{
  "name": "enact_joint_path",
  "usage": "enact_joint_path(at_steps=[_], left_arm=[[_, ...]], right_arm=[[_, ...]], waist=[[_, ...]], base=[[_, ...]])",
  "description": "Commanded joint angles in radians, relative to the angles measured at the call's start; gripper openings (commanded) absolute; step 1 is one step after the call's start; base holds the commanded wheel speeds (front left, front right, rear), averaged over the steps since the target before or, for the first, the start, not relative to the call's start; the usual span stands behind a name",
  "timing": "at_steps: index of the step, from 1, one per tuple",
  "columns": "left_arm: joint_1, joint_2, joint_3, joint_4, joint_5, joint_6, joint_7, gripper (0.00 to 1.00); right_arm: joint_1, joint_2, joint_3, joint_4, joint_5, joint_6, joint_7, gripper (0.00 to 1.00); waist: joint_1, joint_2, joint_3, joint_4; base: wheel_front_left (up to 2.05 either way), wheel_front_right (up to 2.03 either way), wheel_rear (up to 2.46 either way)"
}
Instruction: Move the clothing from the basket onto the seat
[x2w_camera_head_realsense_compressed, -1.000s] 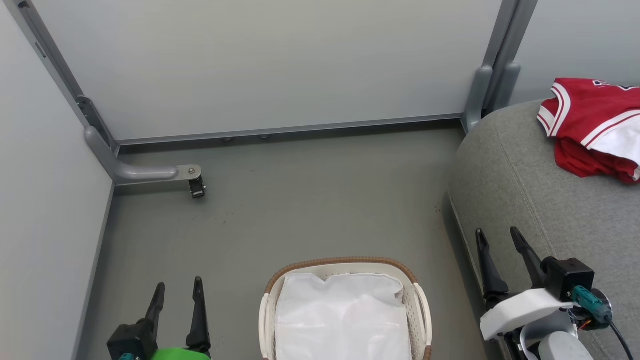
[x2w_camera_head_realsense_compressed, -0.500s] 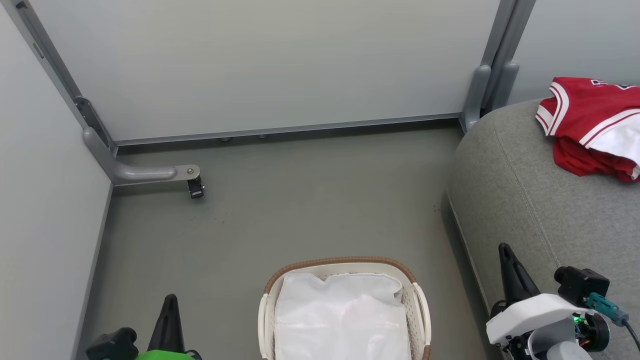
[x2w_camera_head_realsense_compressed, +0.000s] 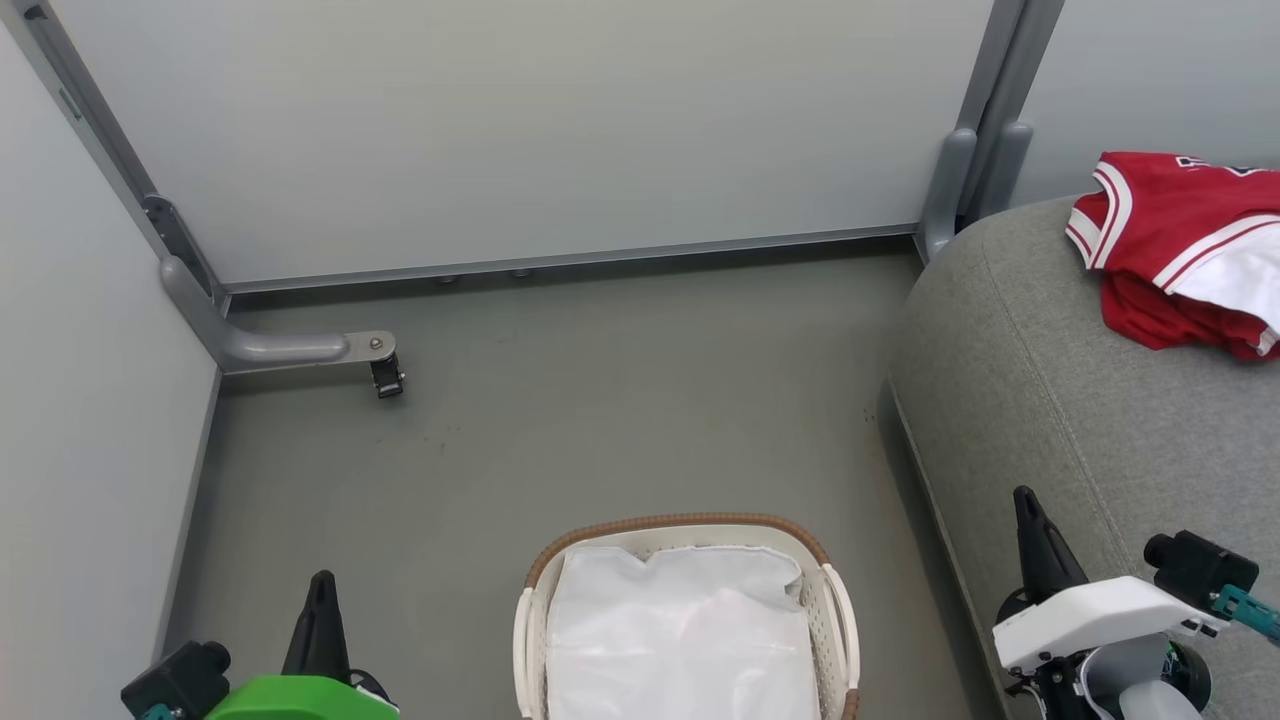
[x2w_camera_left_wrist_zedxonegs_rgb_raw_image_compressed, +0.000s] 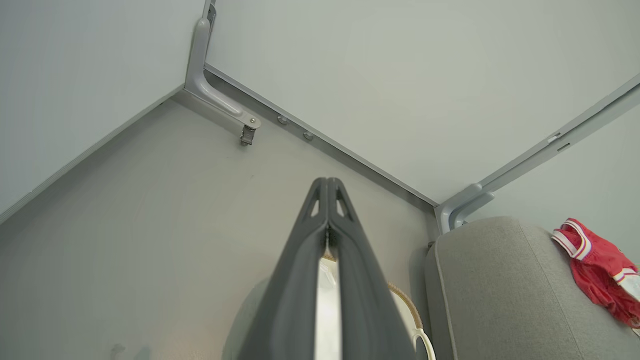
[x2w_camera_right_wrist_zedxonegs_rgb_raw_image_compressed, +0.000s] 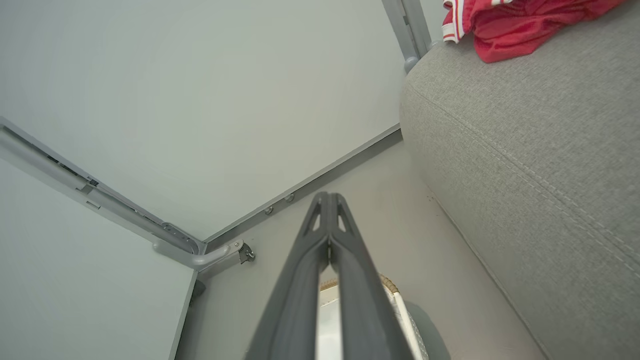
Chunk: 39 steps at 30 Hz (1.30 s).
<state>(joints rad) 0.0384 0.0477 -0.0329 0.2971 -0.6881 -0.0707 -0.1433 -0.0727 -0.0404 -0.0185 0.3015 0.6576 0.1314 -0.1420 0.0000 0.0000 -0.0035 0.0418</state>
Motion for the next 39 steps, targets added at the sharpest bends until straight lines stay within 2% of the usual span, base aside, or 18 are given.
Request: enact_joint_path(at_steps=[1, 17, 39], left_arm=[[-0.034, 0.003, 0.009, -0.016, -0.035, -0.007, 0.007, 0.00], [-0.063, 0.003, 0.042, -0.026, -0.242, -0.020, 0.065, 0.00], [-0.095, 0.003, 0.079, -0.036, -0.474, -0.035, 0.132, 0.00]], right_arm=[[-0.022, -0.006, -0.006, -0.019, 0.038, 0.000, 0.008, 0.00], [-0.028, -0.007, -0.028, -0.029, 0.251, 0.000, 0.066, 0.00], [-0.033, -0.009, -0.052, -0.040, 0.490, -0.001, 0.132, 0.00]], waist=[[0.0000, 0.0000, 0.000, -0.001], [0.0000, 0.0000, 0.001, -0.007], [0.0000, 0.0000, 0.003, -0.016]], base=[[0.00, 0.00, 0.00], [0.00, 0.00, 0.00], [0.00, 0.00, 0.00]])
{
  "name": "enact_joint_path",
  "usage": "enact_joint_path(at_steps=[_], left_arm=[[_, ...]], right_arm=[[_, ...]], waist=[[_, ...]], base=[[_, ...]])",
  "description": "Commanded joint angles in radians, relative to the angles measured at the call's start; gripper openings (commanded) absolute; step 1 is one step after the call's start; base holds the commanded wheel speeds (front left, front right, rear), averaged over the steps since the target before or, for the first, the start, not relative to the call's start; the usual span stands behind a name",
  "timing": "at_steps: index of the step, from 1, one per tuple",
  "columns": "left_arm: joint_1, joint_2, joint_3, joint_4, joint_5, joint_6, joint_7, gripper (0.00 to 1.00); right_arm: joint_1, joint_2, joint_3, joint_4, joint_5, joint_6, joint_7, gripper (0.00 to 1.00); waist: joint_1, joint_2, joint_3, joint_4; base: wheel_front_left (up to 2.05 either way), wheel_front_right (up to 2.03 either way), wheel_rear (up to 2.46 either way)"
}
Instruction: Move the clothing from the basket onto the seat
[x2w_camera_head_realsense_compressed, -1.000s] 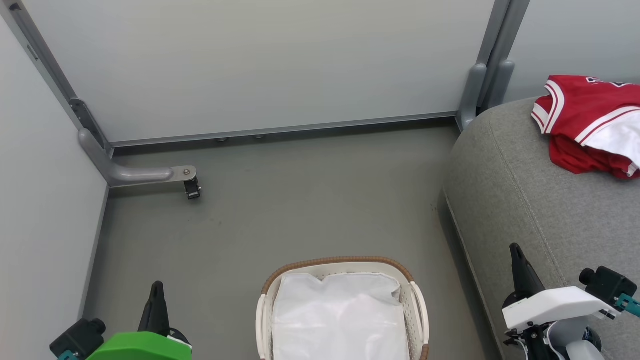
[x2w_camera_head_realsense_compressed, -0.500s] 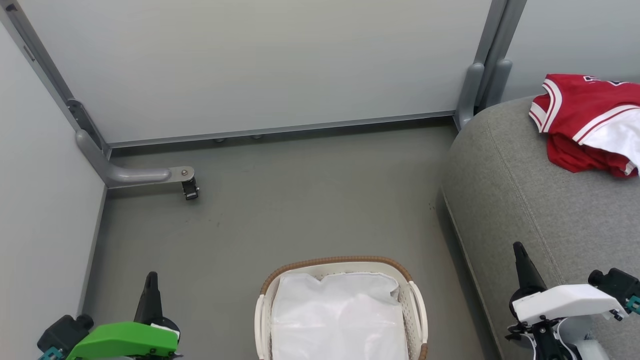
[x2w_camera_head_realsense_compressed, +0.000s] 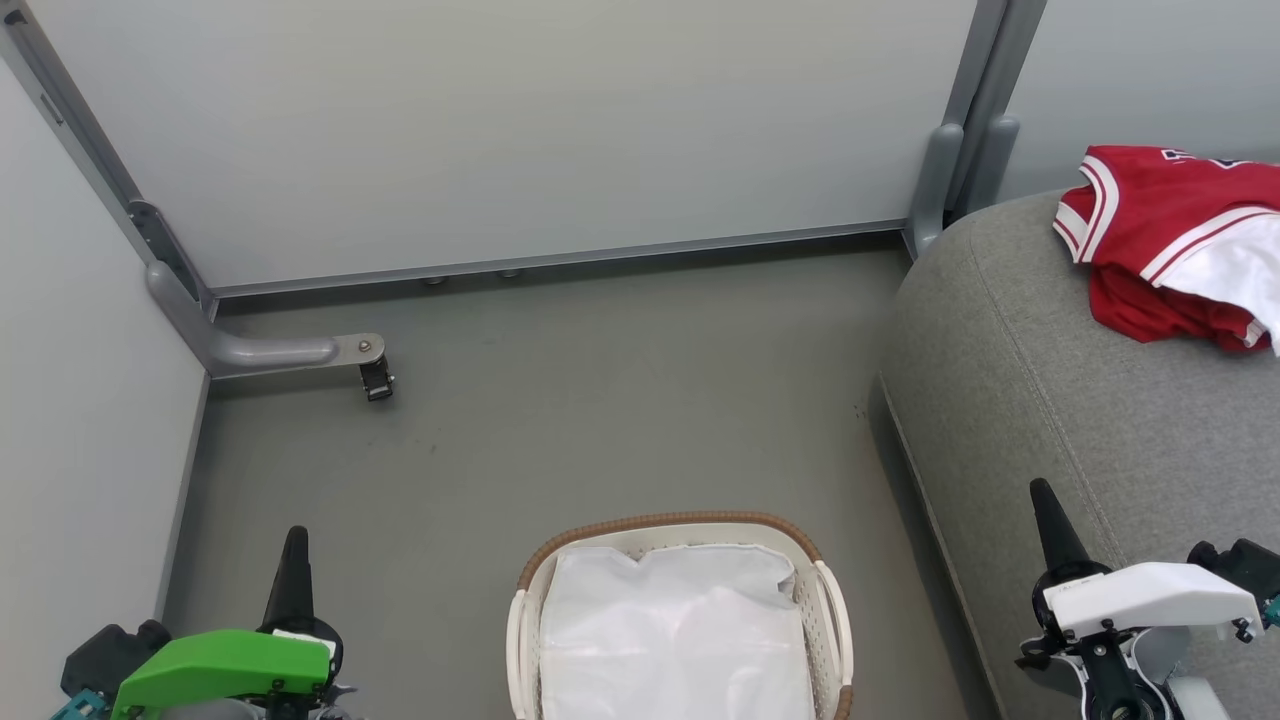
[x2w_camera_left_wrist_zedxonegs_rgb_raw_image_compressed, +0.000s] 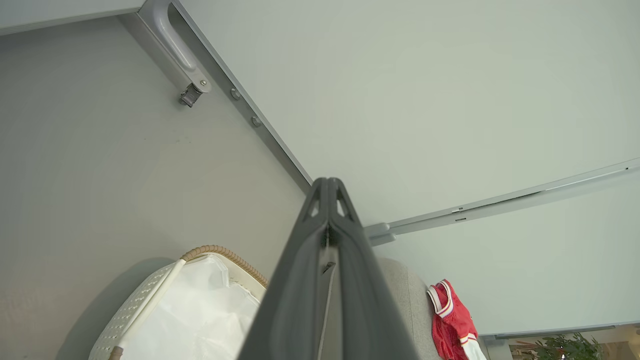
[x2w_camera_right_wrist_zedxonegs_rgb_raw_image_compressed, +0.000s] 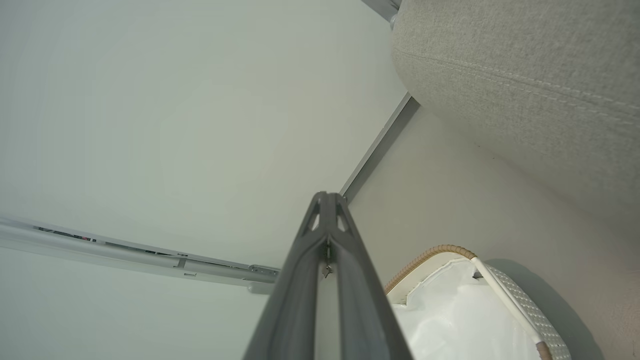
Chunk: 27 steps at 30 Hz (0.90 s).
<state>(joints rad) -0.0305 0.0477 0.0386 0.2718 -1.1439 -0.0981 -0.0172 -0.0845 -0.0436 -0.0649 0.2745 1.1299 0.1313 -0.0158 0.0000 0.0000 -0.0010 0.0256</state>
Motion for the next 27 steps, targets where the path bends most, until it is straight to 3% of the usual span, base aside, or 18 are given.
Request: enact_joint_path(at_steps=[1, 27], left_arm=[[-0.027, 0.003, 0.009, -0.011, -0.027, -0.008, 0.008, 0.00], [-0.058, 0.004, 0.044, -0.020, -0.248, -0.021, 0.070, 0.00]], right_arm=[[-0.021, -0.006, -0.006, -0.013, 0.027, 0.000, 0.008, 0.00], [-0.026, -0.008, -0.029, -0.023, 0.255, -0.001, 0.070, 0.00]], waist=[[0.0000, 0.0000, 0.000, -0.001], [0.0000, 0.0000, 0.002, -0.011]], base=[[0.00, 0.00, 0.00], [0.00, 0.00, 0.00]])
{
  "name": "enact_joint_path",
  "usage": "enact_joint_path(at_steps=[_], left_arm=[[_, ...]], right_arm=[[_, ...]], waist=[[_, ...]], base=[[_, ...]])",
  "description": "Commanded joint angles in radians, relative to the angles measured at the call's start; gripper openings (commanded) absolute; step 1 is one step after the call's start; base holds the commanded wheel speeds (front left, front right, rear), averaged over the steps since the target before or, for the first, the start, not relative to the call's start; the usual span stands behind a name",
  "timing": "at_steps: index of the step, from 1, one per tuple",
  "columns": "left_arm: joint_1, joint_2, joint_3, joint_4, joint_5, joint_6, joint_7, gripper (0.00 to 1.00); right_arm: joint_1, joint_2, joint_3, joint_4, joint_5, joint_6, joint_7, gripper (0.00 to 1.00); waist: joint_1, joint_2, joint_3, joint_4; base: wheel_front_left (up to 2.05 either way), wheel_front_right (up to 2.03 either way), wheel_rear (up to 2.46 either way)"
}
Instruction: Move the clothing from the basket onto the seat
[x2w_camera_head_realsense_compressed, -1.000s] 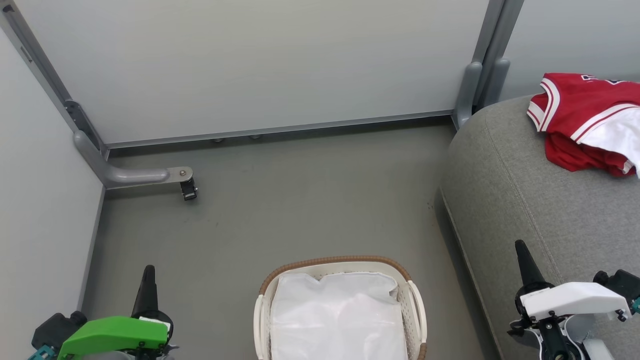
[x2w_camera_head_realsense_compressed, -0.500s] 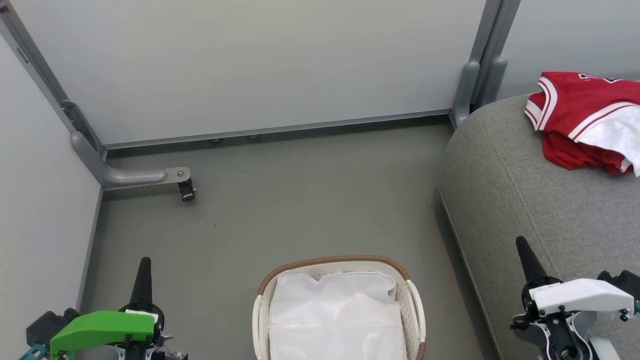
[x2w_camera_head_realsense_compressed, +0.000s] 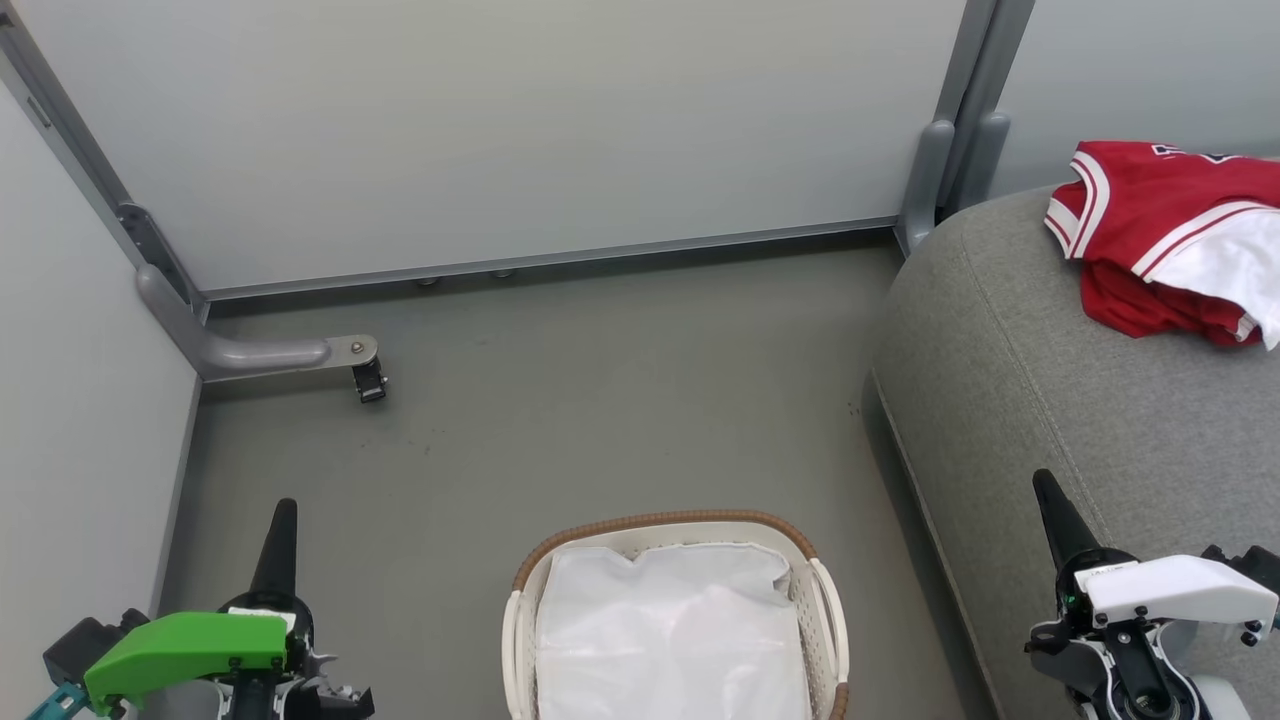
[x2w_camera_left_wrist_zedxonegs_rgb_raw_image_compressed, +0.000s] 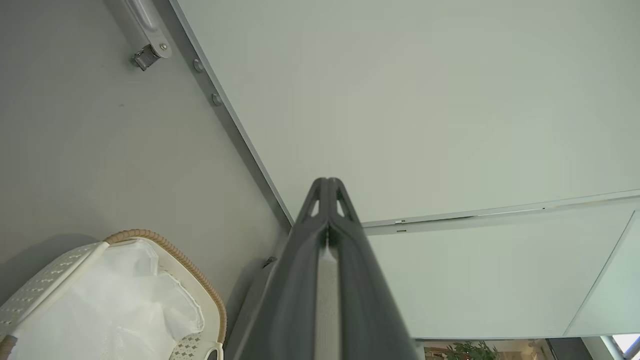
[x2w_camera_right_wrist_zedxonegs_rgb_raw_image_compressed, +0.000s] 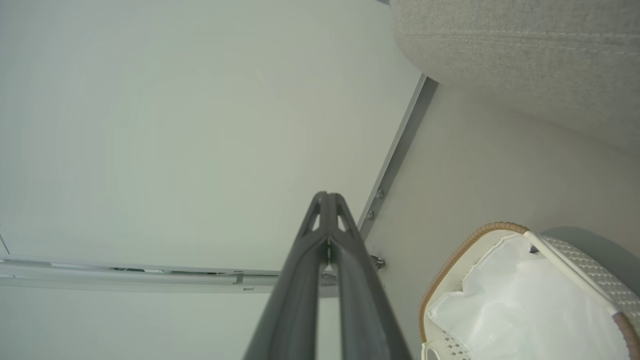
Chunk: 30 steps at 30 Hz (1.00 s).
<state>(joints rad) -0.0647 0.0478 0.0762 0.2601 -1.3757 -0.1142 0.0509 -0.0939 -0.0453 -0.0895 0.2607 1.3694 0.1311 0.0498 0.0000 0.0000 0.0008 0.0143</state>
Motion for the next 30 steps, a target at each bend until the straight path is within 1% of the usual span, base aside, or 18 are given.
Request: enact_joint_path(at_steps=[1, 30], left_arm=[[-0.024, 0.004, 0.007, -0.009, -0.023, -0.006, 0.004, 0.00], [-0.051, 0.004, 0.038, -0.016, -0.221, -0.020, 0.062, 0.00]], right_arm=[[-0.016, -0.006, -0.005, -0.010, 0.023, 0.000, 0.006, 0.00], [-0.018, -0.007, -0.025, -0.018, 0.227, 0.000, 0.063, 0.00]], waist=[[0.0000, 0.0000, 0.000, -0.001], [0.0000, 0.0000, 0.002, -0.013]], base=[[0.00, 0.00, 0.00], [0.00, 0.00, 0.00]])
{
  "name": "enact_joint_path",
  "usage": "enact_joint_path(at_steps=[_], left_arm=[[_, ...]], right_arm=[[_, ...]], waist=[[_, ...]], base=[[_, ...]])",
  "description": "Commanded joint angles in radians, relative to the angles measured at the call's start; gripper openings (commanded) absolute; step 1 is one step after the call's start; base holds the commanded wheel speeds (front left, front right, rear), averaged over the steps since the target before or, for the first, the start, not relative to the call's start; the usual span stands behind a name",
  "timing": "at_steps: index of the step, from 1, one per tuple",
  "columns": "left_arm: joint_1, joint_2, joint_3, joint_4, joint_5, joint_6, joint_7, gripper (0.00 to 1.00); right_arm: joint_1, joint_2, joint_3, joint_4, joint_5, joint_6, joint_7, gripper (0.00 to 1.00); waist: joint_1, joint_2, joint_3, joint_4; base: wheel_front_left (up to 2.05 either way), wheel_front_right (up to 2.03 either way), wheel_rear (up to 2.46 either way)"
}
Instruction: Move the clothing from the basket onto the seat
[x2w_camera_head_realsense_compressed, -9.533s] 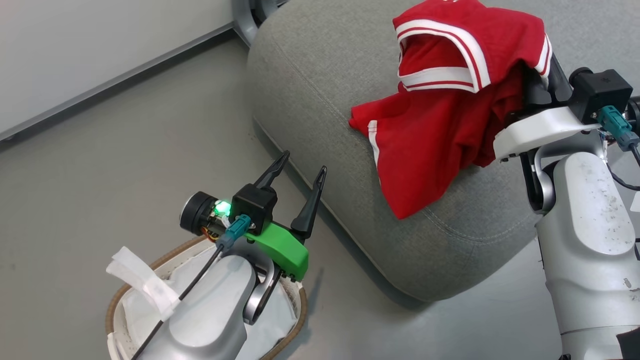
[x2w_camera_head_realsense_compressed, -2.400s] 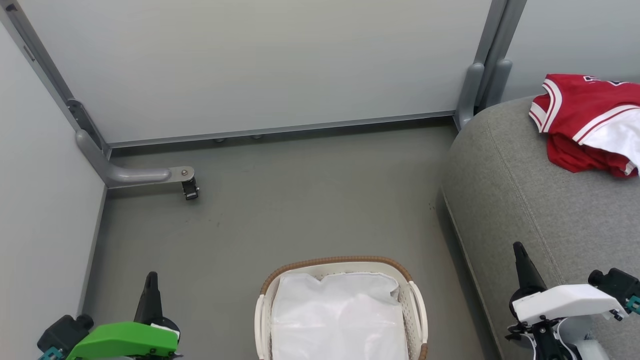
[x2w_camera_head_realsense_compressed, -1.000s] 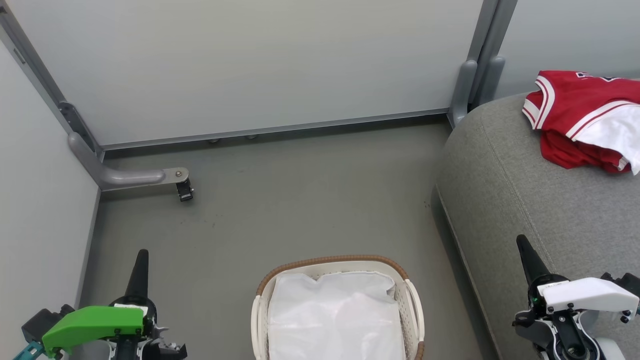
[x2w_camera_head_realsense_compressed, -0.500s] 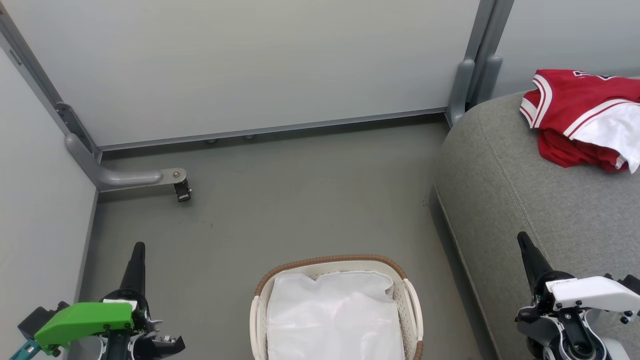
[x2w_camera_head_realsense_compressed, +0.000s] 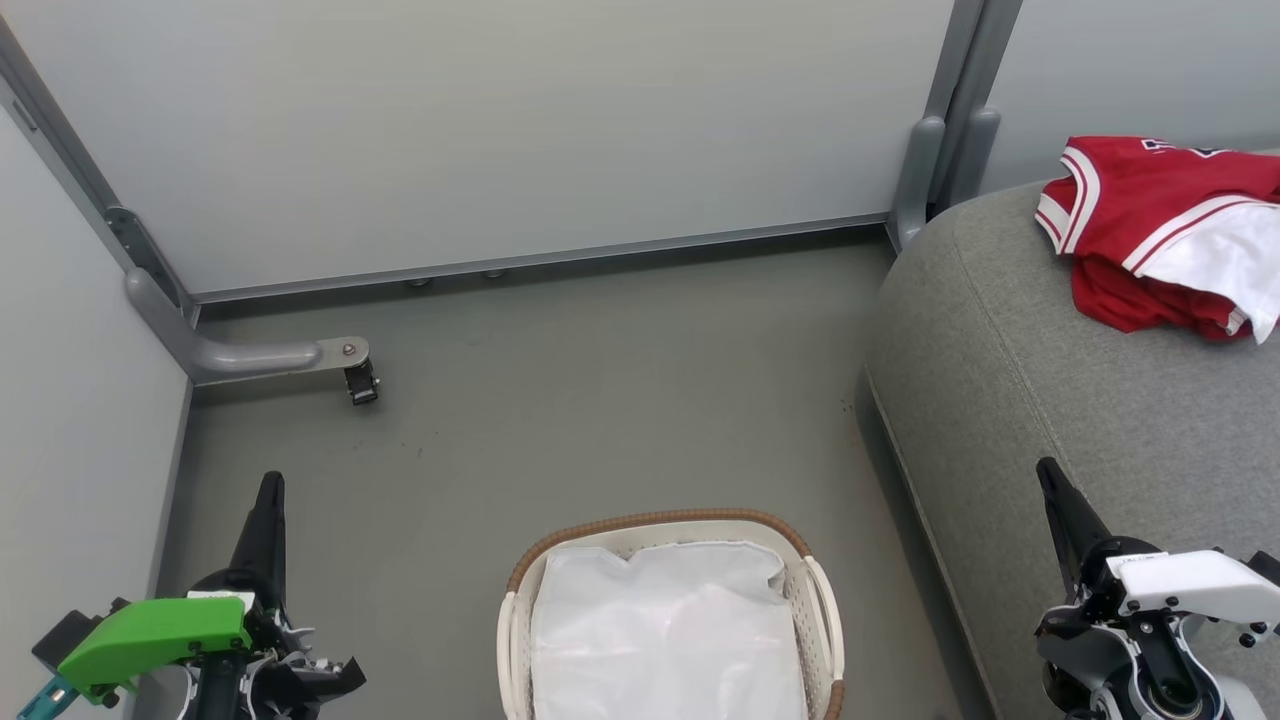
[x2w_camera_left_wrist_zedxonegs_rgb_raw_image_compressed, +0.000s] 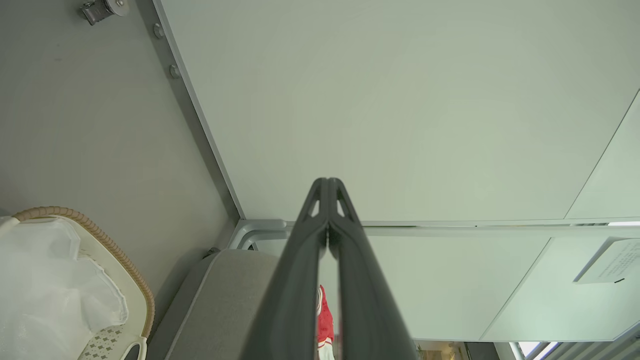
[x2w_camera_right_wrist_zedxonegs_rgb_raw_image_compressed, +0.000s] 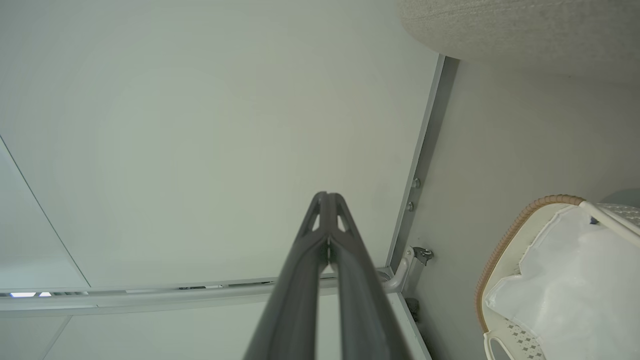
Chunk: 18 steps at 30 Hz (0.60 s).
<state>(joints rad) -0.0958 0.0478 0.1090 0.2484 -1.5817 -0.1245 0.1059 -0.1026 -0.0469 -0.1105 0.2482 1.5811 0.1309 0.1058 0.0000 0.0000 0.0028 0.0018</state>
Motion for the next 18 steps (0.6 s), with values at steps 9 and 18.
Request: enact_joint_path(at_steps=[9, 18], left_arm=[[-0.019, 0.004, 0.008, -0.004, -0.033, -0.010, 0.012, 0.00], [-0.019, 0.004, 0.008, -0.004, -0.032, -0.010, 0.012, 0.00]], right_arm=[[-0.009, -0.006, -0.006, -0.006, 0.034, 0.000, 0.012, 0.00], [-0.009, -0.006, -0.005, -0.006, 0.034, 0.000, 0.012, 0.00]], waist=[[0.0000, 0.0000, 0.000, -0.002], [0.0000, 0.0000, 0.000, -0.002]], base=[[0.00, 0.00, 0.00], [0.00, 0.00, 0.00]])
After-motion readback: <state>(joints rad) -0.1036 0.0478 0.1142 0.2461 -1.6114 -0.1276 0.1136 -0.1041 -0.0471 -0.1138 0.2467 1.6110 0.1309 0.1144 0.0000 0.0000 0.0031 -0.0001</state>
